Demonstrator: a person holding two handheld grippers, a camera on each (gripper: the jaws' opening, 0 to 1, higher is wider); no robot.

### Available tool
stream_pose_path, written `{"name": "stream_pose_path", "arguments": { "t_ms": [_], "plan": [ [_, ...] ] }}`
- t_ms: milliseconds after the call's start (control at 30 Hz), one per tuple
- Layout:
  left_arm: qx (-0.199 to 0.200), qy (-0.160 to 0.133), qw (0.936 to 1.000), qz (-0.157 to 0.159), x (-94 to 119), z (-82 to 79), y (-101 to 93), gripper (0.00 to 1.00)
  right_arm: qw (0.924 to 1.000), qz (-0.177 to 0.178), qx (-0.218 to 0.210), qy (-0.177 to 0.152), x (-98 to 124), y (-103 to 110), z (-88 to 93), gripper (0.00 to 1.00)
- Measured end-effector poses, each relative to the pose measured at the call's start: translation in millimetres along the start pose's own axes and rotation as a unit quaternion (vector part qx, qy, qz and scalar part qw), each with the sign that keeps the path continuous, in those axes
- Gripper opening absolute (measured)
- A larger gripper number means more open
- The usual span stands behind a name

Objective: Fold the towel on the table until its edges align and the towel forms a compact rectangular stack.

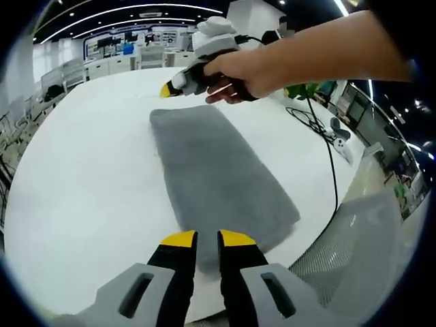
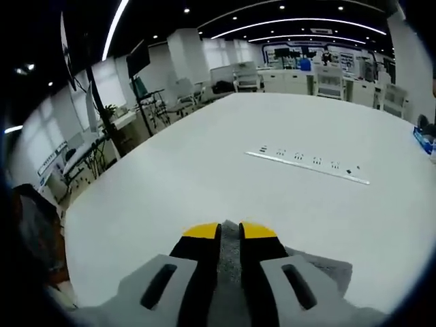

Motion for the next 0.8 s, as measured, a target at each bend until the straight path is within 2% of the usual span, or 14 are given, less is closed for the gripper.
{"name": "stream_pose_path", "arguments": {
  "t_ms": [67, 167, 333, 467, 600, 667, 800],
  "plan": [
    [0.001, -0.003, 1.0, 0.0, 0.4, -2.2, 1.2, 0.13, 0.9998, -0.006, -0.003, -0.019, 4.2, -3.7, -4.5, 0.16],
    [0.0, -0.007, 1.0, 0.0, 1.5, -5.3, 1.7, 0.13, 0.999, -0.029, 0.011, -0.032, 11.7, 1.6, -10.2, 0.3],
    [-0.01, -0.015, 0.9998, -0.001, 3.1, -11.5, 2.0, 0.14, 0.9976, -0.04, 0.026, -0.051, 24.3, 2.0, -19.3, 0.35],
    [-0.016, -0.024, 0.9996, -0.006, 5.0, -15.7, 3.5, 0.19, 0.9962, -0.046, 0.046, -0.057, 33.1, 1.6, -24.5, 0.44],
    [-0.036, -0.047, 0.9981, -0.016, 9.4, -21.3, 2.2, 0.28, 0.9933, -0.059, 0.067, -0.073, 38.1, -3.5, -32.7, 0.4],
    [-0.045, -0.054, 0.9974, -0.018, 9.1, -23.7, 1.0, 0.29, 0.9911, -0.067, 0.077, -0.085, 42.1, 0.0, -37.2, 0.41],
    [-0.054, -0.061, 0.9965, -0.015, 10.3, -26.4, -1.3, 0.32, 0.9891, -0.073, 0.096, -0.085, 50.0, 8.1, -39.4, 0.45]
  ]
}}
Point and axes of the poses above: the point that each gripper's makers call its tool centre point, and the gripper's own axes: x roughly backward along the fingers, y roughly to its left, z roughly out of its underside, the point moved 7 cm from there along x, roughly backward along the fingers, and after that the axes turned 8 degrees about -z, right-handed, at the moved point
